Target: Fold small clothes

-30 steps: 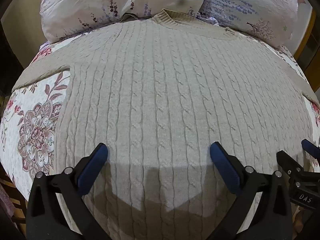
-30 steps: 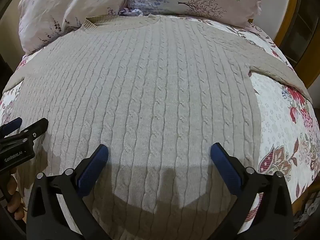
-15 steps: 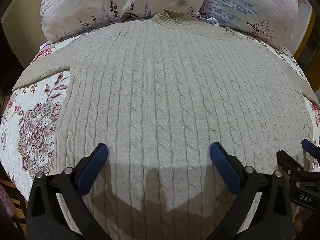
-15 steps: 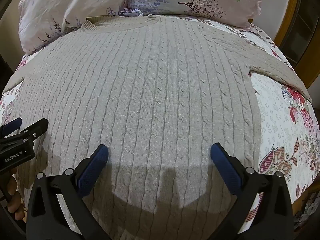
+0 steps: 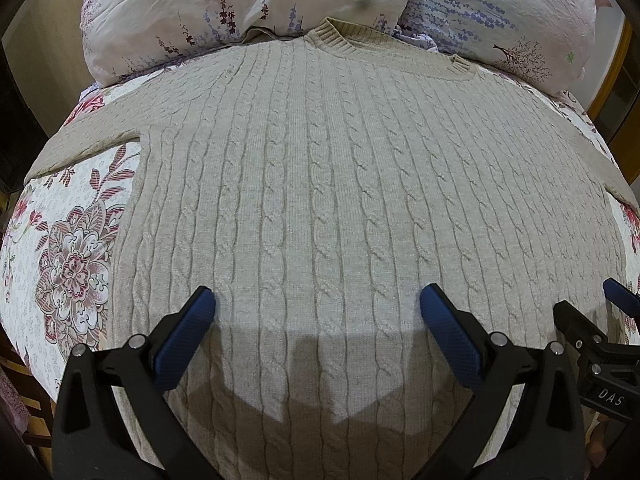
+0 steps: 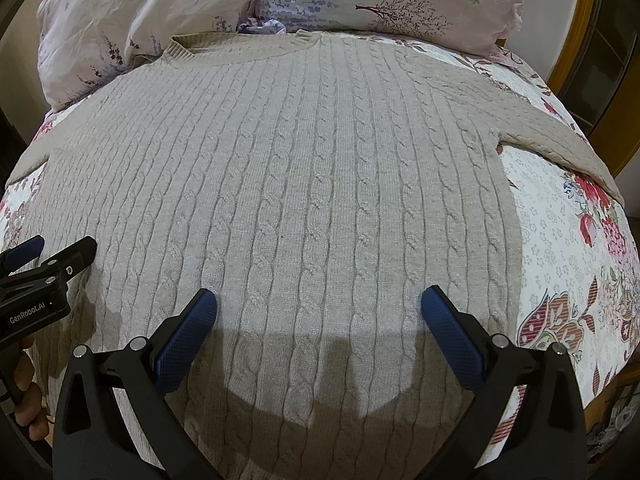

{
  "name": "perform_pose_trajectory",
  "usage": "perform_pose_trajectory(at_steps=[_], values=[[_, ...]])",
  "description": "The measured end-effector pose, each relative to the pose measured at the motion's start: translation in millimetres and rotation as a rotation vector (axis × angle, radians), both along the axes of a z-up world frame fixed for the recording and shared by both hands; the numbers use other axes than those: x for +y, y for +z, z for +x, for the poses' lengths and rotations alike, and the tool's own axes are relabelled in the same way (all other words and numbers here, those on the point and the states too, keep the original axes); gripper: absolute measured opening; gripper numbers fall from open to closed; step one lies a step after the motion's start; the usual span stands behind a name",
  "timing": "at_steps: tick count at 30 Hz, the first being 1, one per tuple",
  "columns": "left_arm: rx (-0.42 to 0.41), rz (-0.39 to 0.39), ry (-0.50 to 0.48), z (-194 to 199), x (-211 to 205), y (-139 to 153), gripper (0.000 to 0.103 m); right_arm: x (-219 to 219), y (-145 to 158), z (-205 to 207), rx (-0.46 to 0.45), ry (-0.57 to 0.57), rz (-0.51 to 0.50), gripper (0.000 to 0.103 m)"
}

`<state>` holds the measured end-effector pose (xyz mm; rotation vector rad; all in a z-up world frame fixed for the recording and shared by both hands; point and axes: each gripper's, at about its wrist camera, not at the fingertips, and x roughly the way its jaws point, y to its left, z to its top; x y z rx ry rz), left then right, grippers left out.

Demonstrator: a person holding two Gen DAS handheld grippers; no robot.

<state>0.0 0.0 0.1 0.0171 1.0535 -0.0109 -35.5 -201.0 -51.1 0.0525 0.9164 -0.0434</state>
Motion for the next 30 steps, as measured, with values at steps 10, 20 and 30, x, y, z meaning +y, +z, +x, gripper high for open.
perform_pose_trajectory(at_steps=[10, 20, 30], values=[[0.000, 0.000, 0.000, 0.0, 0.0, 0.0, 0.101, 0.0, -0.3, 1.1, -0.005, 0.002, -0.001, 0.102], [0.000, 0.000, 0.000, 0.0, 0.0, 0.0, 0.101, 0.1, 1.0, 1.4, -0.010, 0.020, -0.005, 0.102], [0.010, 0.002, -0.005, 3.9, 0.4, 0.1, 0.101, -2.6, 0.0, -2.2, -0.045, 0.087, -0.009, 0.102]])
